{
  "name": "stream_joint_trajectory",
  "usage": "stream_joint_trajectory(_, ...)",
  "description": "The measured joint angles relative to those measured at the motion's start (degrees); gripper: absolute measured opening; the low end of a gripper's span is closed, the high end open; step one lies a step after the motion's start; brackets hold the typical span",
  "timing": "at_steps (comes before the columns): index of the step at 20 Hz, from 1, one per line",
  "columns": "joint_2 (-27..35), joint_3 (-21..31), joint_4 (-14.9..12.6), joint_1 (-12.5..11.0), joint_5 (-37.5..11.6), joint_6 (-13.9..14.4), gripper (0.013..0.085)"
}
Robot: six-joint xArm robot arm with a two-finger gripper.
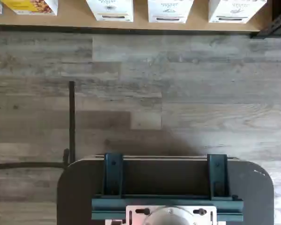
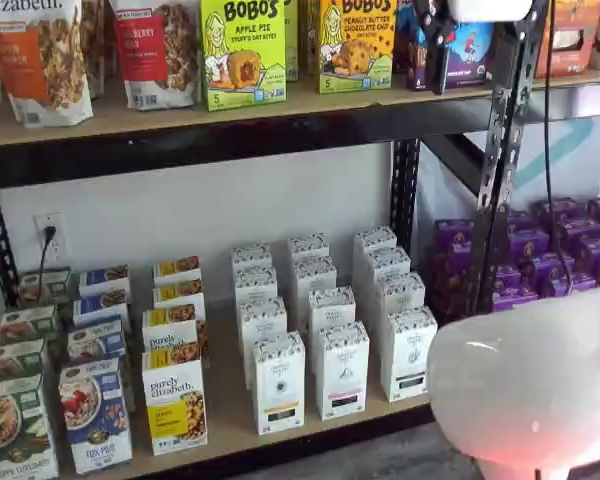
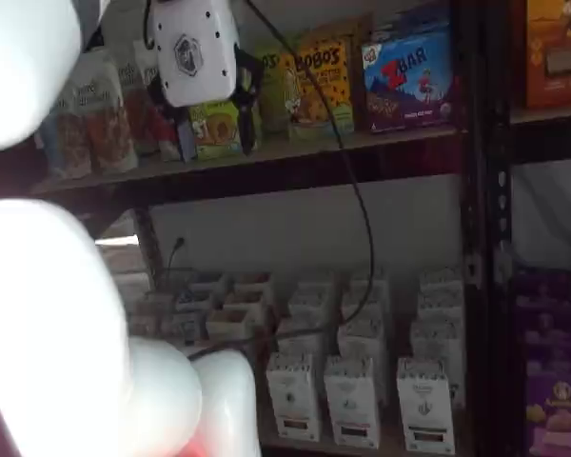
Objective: Pick up the white box with a green strip in the middle, on the bottom shelf, the sixth box from the left
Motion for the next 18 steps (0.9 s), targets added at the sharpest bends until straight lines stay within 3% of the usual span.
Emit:
stream_joint_trajectory(3, 0.4, -0.4, -2.7, 2.5, 0.7, 1.2, 0.0850)
stream_joint_trajectory(6, 0.1, -0.1, -3.4, 2.8, -0.1, 1.4, 0.0850)
stream_joint_trajectory(13, -0.5, 3.5, -4.0, 2.2, -4.0, 0.7, 0.0850)
stream_joint_trajectory(18, -2.0, 10.9, -3.7, -0.6, -10.6, -1.6, 0.0850)
